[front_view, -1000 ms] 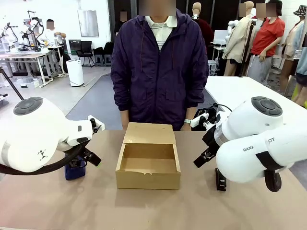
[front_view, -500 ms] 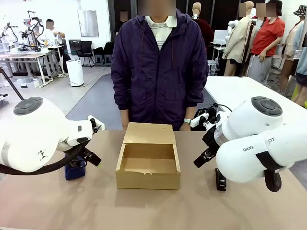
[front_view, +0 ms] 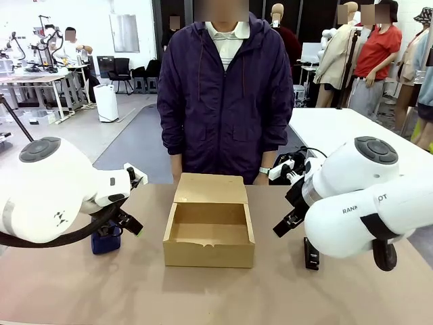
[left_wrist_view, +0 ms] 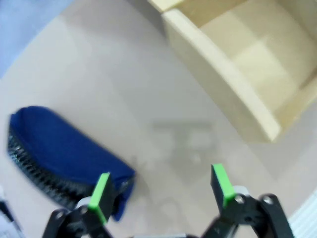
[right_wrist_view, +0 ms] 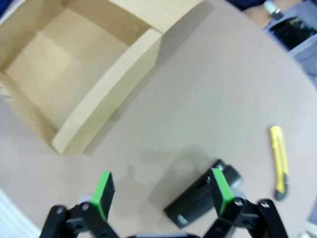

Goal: Pack the items into the box.
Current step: Pick up the item specified by the human and place it in the Mailer Box.

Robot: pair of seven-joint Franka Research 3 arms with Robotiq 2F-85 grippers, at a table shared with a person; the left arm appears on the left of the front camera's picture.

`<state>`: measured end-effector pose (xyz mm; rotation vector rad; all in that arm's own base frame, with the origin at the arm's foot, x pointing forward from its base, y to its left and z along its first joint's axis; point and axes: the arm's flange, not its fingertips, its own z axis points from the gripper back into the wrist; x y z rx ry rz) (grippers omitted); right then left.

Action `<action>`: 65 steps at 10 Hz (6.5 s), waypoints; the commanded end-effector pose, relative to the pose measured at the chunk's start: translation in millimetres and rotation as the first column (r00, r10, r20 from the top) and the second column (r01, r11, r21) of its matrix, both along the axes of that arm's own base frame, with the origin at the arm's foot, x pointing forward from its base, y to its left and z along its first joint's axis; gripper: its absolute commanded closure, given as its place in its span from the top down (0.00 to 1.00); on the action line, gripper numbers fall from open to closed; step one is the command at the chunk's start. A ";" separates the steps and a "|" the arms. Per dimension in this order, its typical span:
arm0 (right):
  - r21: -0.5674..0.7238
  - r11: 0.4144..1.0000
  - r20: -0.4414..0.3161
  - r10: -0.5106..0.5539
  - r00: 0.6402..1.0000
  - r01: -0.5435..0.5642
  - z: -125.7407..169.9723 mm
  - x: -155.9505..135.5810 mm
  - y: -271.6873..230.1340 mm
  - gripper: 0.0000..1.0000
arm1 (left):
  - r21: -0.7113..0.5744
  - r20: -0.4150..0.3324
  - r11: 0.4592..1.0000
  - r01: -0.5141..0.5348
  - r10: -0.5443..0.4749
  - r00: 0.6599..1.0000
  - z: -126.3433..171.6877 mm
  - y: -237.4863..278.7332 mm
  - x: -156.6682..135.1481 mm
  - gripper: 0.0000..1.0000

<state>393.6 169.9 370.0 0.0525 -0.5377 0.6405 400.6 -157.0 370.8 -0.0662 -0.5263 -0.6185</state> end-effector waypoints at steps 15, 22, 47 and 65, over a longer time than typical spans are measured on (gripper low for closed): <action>0.773 0.073 -0.619 -0.130 0.774 0.631 90.9 -115.6 -401.8 1.00 | -0.905 -0.413 0.107 -0.413 0.024 0.911 144.3 403.6 -115.7 1.00; 0.773 0.073 -0.619 -0.130 0.774 0.631 90.9 -115.6 -401.8 1.00 | -0.905 -0.413 0.107 -0.413 0.024 0.911 144.3 403.6 -115.7 1.00; -0.064 0.809 -0.298 -0.575 0.762 0.585 4.2 156.4 -169.5 1.00 | -0.905 -0.413 0.107 -0.413 0.024 0.911 144.3 403.6 -115.7 1.00; -0.211 0.874 -0.408 0.327 0.853 -0.437 -72.9 222.9 -177.5 1.00 | -0.905 -0.413 0.107 -0.413 0.024 0.911 144.3 403.6 -115.7 1.00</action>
